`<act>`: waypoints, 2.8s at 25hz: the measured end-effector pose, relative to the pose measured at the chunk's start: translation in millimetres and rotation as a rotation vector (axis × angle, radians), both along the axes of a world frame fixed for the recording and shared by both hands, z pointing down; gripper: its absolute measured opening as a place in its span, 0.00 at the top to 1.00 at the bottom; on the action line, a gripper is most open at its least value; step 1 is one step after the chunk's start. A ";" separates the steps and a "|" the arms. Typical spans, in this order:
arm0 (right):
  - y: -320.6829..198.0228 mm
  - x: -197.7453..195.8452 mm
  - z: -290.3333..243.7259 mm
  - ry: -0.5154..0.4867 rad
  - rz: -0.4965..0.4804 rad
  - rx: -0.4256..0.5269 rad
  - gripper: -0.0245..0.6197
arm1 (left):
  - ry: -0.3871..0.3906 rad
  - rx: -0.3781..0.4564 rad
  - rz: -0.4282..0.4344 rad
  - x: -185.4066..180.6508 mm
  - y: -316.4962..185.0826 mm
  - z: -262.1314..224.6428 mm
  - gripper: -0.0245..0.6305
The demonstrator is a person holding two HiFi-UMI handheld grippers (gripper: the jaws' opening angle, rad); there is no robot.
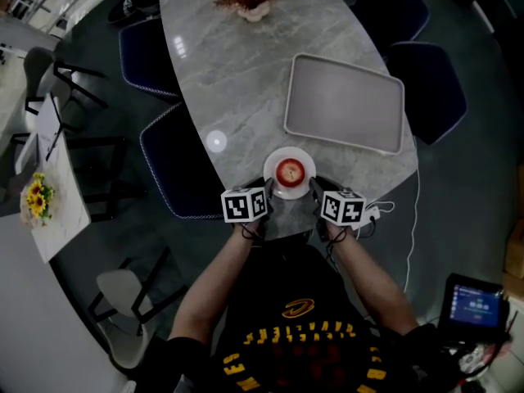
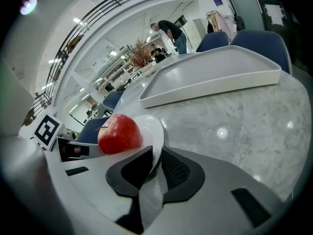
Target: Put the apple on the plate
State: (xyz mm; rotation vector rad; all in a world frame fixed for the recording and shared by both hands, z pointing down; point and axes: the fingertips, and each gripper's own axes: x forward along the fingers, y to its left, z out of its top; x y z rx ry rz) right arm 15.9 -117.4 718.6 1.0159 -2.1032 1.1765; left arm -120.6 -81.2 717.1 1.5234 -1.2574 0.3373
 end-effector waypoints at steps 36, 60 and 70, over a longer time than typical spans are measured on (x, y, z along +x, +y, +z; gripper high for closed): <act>27.5 47.1 -115.7 -0.384 0.355 0.008 0.90 | 0.313 0.190 0.007 31.5 2.9 -118.5 0.90; -48.0 93.9 -230.6 -0.642 0.430 0.196 0.92 | 0.539 0.329 0.010 73.4 -71.1 -229.8 0.92; -103.4 122.1 -233.9 -0.659 0.425 0.168 0.92 | 0.535 0.346 -0.028 99.8 -118.9 -238.1 0.92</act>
